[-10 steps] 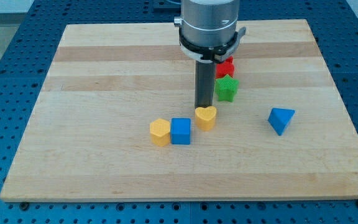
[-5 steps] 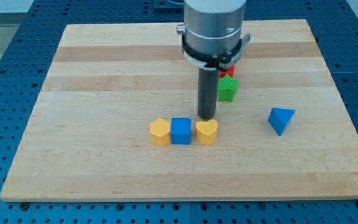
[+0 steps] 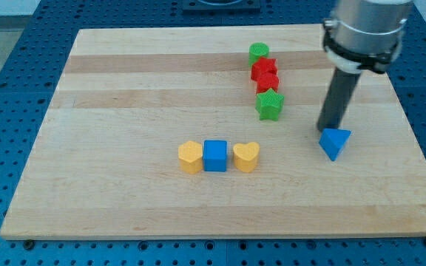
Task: Push the blue triangle to the line of blocks
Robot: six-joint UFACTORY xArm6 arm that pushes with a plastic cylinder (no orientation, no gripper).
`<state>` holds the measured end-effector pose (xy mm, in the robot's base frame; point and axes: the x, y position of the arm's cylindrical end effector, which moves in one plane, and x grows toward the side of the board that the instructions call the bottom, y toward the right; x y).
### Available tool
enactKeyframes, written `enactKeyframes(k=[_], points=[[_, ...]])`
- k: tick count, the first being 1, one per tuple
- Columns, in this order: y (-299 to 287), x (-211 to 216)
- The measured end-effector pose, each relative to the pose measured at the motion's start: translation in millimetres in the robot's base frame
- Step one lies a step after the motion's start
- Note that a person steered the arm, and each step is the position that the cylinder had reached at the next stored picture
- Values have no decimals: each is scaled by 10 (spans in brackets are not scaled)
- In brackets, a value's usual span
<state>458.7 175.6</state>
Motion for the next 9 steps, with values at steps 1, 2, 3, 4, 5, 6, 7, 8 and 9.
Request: enactKeyframes(k=[1, 2, 3, 4, 5, 6, 7, 8, 9], points=[[181, 73], [231, 262], [231, 387], [223, 398], [177, 399], [141, 399], [40, 451], [-70, 487], [-167, 487]])
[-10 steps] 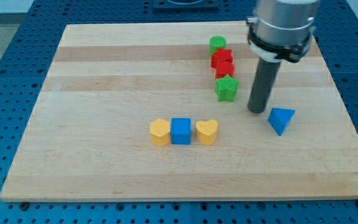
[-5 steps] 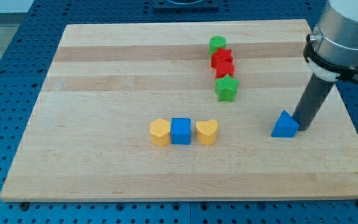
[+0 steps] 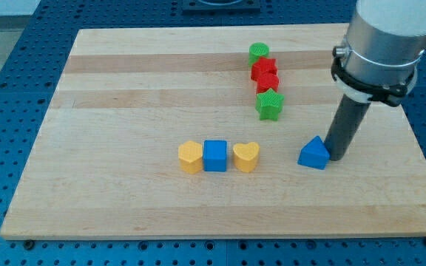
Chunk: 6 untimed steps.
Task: Push the blue triangle to the line of blocks
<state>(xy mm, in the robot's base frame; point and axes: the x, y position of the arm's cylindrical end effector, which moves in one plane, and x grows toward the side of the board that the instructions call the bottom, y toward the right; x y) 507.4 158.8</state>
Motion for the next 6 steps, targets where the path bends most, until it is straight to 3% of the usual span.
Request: enactKeyframes(k=[6], points=[[-543, -23]])
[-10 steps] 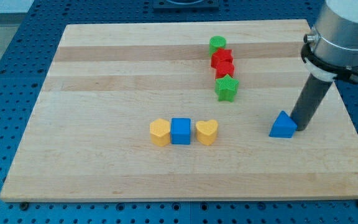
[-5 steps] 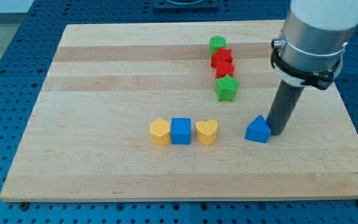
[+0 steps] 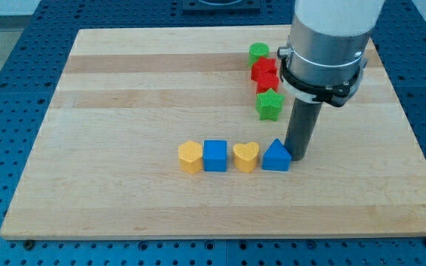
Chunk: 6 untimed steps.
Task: Push the blue triangle to the line of blocks
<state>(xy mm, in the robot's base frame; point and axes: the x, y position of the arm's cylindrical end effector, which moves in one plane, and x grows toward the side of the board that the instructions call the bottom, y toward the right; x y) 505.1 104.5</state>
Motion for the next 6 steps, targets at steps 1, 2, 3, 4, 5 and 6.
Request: enactKeyframes(k=[1, 2, 3, 4, 5, 6], points=[[0, -29], [0, -30], [0, -30], [-12, -30], [-80, -30], [-173, -30]])
